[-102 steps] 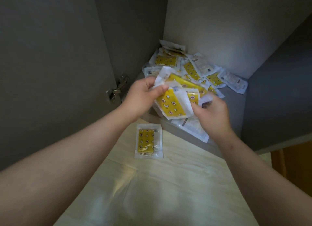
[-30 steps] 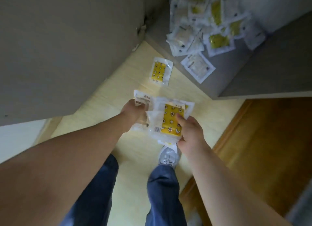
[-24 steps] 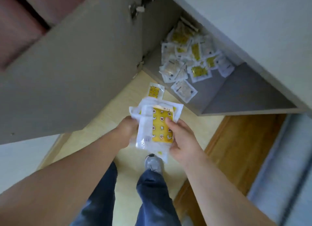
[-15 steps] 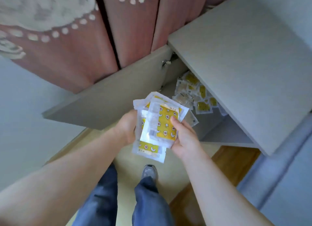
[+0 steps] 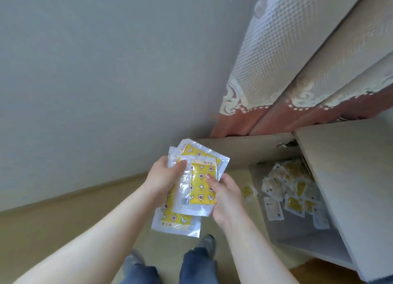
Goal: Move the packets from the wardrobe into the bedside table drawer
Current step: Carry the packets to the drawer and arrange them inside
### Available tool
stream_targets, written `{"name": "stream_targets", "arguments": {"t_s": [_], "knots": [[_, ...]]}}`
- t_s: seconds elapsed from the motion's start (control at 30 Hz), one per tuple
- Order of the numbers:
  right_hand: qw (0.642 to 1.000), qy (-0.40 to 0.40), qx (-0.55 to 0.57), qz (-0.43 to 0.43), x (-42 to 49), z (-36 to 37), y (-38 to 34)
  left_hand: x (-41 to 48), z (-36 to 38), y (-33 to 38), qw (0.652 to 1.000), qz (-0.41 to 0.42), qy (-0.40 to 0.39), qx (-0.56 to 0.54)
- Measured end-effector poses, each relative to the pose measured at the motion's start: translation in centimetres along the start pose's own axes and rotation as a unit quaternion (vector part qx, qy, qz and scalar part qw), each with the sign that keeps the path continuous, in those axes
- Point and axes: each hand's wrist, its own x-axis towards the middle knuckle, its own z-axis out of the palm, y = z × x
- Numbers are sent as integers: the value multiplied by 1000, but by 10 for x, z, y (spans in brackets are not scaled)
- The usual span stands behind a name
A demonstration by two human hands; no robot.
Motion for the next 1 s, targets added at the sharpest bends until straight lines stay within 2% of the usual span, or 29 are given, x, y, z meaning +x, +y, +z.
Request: {"name": "stream_targets", "arguments": {"t_s": [0.27, 0.4, 0.6, 0.83, 1.0], "knots": [[983, -125, -136, 0, -53, 178, 57, -36, -196, -8, 976, 64, 202, -38], [964, -182, -196, -12, -79, 248, 87, -62, -272, -14, 959, 78, 257, -93], [891, -320, -321, 21, -143, 375, 164, -126, -412, -56, 888, 79, 397, -219], [802, -427, -410, 76, -189, 462, 234, -174, -494, -99, 782, 57, 518, -340], [753, -470, -449, 106, -204, 517, 274, -184, -548, -115, 725, 44, 576, -375]]}}
